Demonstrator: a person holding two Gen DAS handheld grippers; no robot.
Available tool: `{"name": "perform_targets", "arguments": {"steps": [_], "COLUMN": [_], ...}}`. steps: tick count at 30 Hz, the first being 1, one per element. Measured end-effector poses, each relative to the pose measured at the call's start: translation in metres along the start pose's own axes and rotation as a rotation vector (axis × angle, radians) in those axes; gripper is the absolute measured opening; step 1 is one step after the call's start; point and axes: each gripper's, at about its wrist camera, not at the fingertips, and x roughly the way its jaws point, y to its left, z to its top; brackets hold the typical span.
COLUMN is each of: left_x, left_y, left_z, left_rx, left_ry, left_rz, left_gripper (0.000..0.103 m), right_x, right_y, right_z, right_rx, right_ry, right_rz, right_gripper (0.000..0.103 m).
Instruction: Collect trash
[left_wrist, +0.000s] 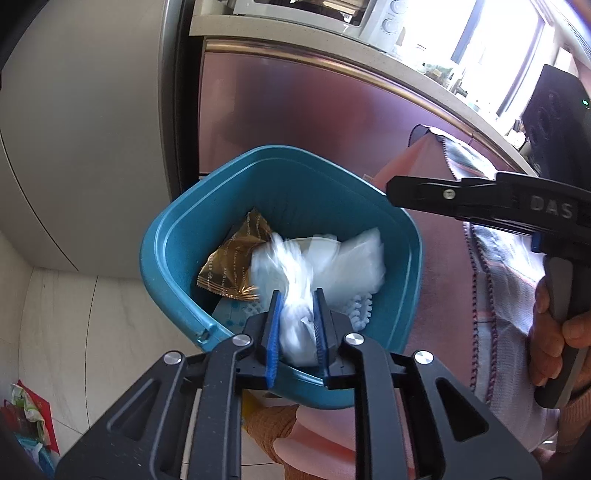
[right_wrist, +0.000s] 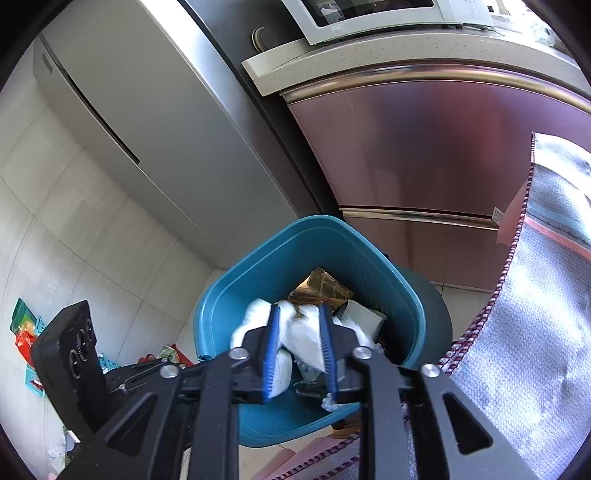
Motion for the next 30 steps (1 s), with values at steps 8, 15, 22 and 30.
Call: {"name": "perform_targets", "arguments": {"steps": [8, 15, 22, 30], "left_x": [-0.003, -0.033, -0.077, -0.103], "left_y": [-0.003, -0.02, -0.043, -0.097], "left_z": [-0.001, -0.002, -0.01, -0.021], "left_rx": [-0.01, 0.022, 0.09, 0.182], "left_ry": [-0.024, -0.109, -0.192, -0.234], "left_rz": [-0.022, -0.049, -0.118, -0.171], "left_gripper": [0.018, 0.023, 0.035, 0.044], "right_x": [-0.005, -0.024, -0.071, -0.141], "right_y": [-0.003, -0.002, 0.001, -0.013], "right_z": [-0.006, -0.015, -0.029, -0.064], "right_rx": [0.003, -0.004, -0.041, -0.056], "right_ry": [-0.003, -0.028, -0.098, -0.211], "right_rz": [0.004, 0.012, 0.013, -0.056], "right_gripper": [0.027, 0.027, 0.031, 0.042]}}
